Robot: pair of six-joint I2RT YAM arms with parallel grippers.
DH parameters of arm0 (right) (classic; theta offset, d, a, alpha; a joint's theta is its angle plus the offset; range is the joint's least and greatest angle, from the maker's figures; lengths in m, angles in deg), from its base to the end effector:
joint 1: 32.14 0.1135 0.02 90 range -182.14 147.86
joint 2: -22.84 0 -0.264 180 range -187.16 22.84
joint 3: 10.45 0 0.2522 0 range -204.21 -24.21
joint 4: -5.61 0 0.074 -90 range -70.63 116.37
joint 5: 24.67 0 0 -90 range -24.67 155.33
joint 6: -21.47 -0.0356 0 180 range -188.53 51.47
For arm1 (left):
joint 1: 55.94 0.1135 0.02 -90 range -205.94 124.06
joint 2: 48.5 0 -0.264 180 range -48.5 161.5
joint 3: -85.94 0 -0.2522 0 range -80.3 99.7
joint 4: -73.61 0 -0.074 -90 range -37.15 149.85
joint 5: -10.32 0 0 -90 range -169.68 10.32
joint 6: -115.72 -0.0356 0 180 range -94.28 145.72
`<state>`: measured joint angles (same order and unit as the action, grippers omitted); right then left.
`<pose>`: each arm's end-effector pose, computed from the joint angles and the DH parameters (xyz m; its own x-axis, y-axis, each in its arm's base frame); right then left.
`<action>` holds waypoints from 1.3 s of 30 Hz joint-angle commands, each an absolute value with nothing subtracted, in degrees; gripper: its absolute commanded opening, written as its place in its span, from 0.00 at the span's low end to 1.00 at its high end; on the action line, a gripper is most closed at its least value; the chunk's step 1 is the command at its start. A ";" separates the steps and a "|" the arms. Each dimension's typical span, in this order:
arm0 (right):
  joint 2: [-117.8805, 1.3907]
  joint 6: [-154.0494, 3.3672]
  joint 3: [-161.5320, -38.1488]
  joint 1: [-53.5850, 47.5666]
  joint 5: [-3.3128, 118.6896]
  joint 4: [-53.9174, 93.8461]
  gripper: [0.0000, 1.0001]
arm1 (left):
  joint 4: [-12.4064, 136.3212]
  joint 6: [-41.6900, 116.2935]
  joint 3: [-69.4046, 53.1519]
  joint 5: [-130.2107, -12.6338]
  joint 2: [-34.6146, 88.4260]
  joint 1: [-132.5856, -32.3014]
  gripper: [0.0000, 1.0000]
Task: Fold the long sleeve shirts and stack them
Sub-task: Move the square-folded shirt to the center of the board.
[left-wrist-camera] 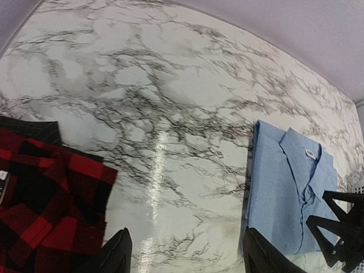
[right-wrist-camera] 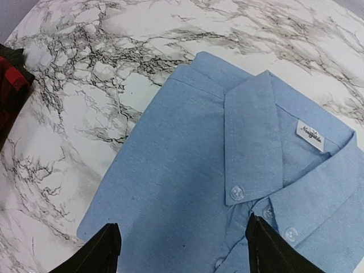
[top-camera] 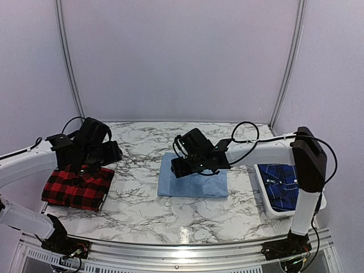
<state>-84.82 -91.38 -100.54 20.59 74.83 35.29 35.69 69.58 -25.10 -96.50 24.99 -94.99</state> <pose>0.2557 0.3264 0.2088 -0.6882 -0.2720 -0.6726 -0.4881 0.8595 0.1519 0.2209 -0.1660 0.2738 -0.6809 -0.3017 -0.6674 -0.0479 0.9276 -0.3704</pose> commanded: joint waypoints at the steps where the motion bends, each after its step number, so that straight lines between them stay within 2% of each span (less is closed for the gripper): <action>1: -90.15 -90.29 -104.48 21.73 74.48 36.33 0.72 | 29.00 75.00 -30.88 -103.77 15.95 -91.36 0.70; 6: -93.46 -90.18 -105.08 22.09 77.05 37.67 0.73 | 25.13 75.03 -33.74 -104.12 10.02 -85.69 0.70; 11: -92.16 -91.06 -98.57 22.07 80.23 37.01 0.75 | 22.33 74.14 -34.85 -104.14 6.37 -79.82 0.70; 20: -83.40 -96.39 -82.83 24.44 74.62 34.58 0.75 | 19.41 75.32 -40.22 -98.09 2.82 -68.32 0.74; 26: -76.68 -98.15 -79.35 26.44 71.10 35.63 0.75 | 19.56 76.63 -45.05 -95.21 1.44 -64.43 0.77; 32: -74.83 -96.29 -83.40 26.36 72.97 36.77 0.77 | 29.28 75.31 -51.48 -90.31 4.17 -64.29 0.87; 39: -74.72 -93.57 -88.39 25.73 75.62 36.26 0.77 | 42.90 76.07 -58.80 -83.82 9.59 -64.36 0.88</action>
